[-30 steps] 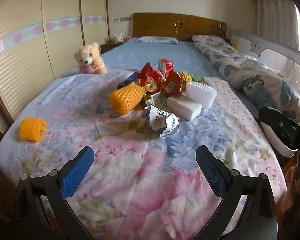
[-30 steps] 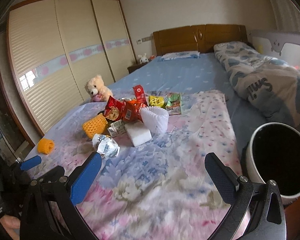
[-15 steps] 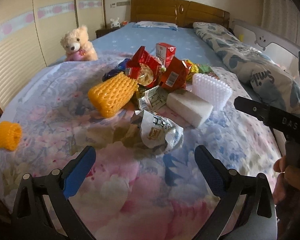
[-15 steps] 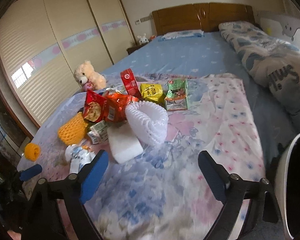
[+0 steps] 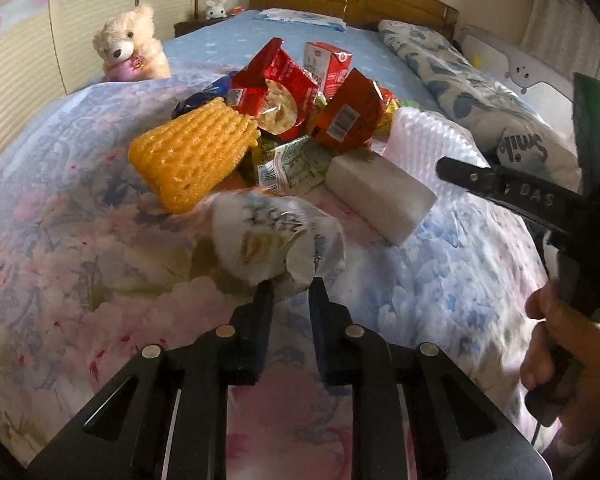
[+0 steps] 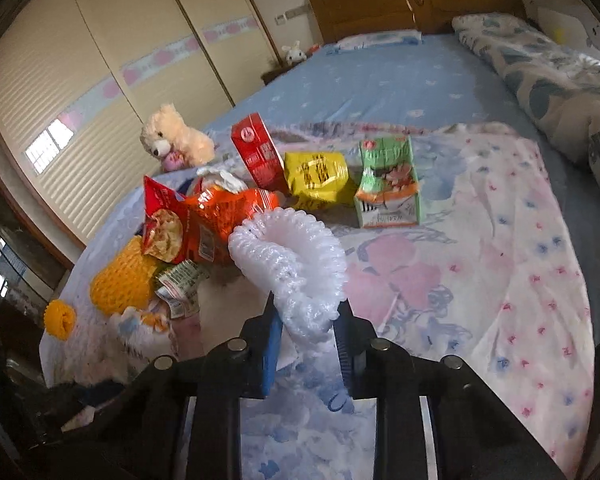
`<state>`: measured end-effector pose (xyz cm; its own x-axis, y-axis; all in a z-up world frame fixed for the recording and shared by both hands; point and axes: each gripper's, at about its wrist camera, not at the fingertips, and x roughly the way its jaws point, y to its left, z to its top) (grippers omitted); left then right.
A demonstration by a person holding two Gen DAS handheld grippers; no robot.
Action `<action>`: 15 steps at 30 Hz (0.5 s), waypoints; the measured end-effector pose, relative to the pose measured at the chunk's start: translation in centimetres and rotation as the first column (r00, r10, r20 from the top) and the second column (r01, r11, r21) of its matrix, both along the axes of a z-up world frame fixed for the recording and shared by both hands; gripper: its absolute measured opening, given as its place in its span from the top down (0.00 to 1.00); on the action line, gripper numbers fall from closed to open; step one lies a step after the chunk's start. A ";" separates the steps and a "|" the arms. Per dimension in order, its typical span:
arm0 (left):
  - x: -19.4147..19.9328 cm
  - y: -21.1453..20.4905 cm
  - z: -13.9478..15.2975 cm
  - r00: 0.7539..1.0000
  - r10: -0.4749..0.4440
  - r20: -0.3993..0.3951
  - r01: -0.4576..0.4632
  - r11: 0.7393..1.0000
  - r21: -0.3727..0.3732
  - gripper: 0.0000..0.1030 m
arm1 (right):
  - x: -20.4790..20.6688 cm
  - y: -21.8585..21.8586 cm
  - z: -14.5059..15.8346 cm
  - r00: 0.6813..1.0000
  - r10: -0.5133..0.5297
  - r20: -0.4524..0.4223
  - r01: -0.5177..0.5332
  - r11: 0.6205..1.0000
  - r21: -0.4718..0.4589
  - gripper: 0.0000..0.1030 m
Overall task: Collect trash
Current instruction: 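Grasp the crumpled white wrapper with the left tool while the right tool grasps the white foam sleeve, then carry the white foam sleeve to the bin and open the right tool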
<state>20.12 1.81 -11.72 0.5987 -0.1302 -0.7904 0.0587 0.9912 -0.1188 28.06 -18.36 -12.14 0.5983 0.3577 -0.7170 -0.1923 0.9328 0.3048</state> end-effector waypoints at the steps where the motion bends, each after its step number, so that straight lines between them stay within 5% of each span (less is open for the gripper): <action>1: -0.2 0.0 0.0 1.000 -0.003 0.004 0.003 1.000 0.003 0.84 | -0.5 -0.1 0.4 1.000 -0.004 0.017 0.004 1.000 0.000 0.78; 15: -3.8 -2.5 2.1 0.990 -0.122 0.064 0.125 0.991 -0.037 0.85 | -7.7 -3.8 2.8 0.993 -0.098 0.065 0.096 0.995 0.035 0.79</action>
